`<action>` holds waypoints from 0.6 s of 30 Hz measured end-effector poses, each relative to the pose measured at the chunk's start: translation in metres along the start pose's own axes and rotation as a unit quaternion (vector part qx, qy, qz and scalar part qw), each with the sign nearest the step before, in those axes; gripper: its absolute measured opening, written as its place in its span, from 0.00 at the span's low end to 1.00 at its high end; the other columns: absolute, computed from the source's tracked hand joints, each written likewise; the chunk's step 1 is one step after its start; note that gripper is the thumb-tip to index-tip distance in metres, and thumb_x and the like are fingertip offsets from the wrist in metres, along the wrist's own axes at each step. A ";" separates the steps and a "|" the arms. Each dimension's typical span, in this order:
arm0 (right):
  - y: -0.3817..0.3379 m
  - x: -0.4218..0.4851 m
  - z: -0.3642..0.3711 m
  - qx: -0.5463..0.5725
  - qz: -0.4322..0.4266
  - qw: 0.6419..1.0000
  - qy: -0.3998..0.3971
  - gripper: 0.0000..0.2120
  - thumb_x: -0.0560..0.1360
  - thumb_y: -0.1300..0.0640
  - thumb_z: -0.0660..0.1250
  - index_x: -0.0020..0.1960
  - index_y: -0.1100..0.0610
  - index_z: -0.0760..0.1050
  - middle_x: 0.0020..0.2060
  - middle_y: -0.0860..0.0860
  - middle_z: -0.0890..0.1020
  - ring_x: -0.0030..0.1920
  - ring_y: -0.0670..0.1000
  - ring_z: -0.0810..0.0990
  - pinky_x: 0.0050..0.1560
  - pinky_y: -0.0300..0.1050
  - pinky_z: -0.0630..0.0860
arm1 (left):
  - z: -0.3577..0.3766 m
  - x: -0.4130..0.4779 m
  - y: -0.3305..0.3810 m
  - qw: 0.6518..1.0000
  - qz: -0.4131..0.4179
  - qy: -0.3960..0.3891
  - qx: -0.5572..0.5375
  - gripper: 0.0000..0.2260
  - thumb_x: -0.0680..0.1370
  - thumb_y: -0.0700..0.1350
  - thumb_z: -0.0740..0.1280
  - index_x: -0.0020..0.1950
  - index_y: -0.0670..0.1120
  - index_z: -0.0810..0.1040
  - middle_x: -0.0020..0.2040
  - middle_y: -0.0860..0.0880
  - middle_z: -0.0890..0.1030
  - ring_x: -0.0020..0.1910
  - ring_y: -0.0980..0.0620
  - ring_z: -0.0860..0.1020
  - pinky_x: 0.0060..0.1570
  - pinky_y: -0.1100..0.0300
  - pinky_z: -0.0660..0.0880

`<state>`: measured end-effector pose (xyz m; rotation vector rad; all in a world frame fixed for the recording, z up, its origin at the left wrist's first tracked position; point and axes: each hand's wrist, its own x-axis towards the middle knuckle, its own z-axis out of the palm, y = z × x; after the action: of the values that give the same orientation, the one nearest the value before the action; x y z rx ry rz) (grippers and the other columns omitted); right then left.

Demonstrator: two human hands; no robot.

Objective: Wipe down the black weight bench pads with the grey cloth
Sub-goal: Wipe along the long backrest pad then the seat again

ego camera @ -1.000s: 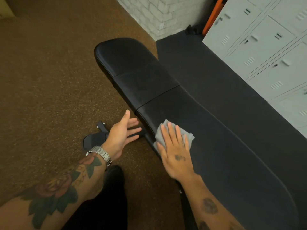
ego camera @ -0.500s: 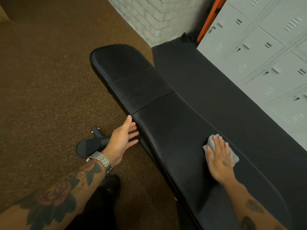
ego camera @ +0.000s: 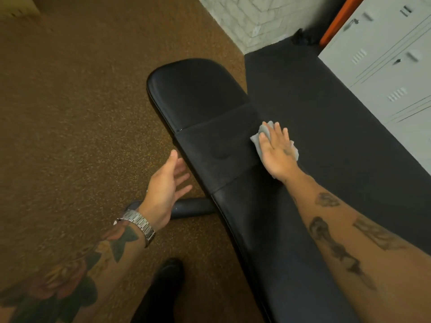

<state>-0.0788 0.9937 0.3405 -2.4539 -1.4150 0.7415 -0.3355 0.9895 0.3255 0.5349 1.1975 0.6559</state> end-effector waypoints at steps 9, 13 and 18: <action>-0.084 -0.038 0.087 -0.192 -0.257 0.947 0.007 0.27 0.83 0.47 0.47 0.81 0.49 0.51 0.81 0.55 0.50 0.80 0.58 0.45 0.78 0.59 0.47 | -0.014 0.025 0.047 0.998 -0.058 -0.001 -0.038 0.29 0.79 0.63 0.58 0.71 0.46 0.72 0.67 0.48 0.78 0.63 0.49 0.78 0.62 0.48 0.74; -0.069 -0.063 0.088 -0.215 -0.308 0.926 -0.017 0.28 0.83 0.51 0.52 0.81 0.49 0.51 0.81 0.52 0.49 0.80 0.55 0.46 0.78 0.58 0.52 | -0.014 0.025 0.065 0.996 -0.089 -0.019 -0.020 0.32 0.78 0.66 0.57 0.74 0.45 0.69 0.71 0.46 0.74 0.64 0.49 0.76 0.61 0.50 0.74; -0.025 -0.060 0.058 -0.167 -0.240 0.956 0.000 0.26 0.83 0.49 0.49 0.80 0.52 0.53 0.80 0.50 0.55 0.80 0.51 0.51 0.77 0.52 0.52 | -0.012 0.030 0.073 0.995 -0.101 -0.004 -0.004 0.31 0.78 0.66 0.57 0.72 0.45 0.70 0.68 0.45 0.76 0.64 0.47 0.77 0.67 0.46 0.72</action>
<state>-0.1528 0.9516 0.3204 -2.1657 -2.1719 0.4186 -0.3537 1.0621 0.3522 0.4042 1.2221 0.4854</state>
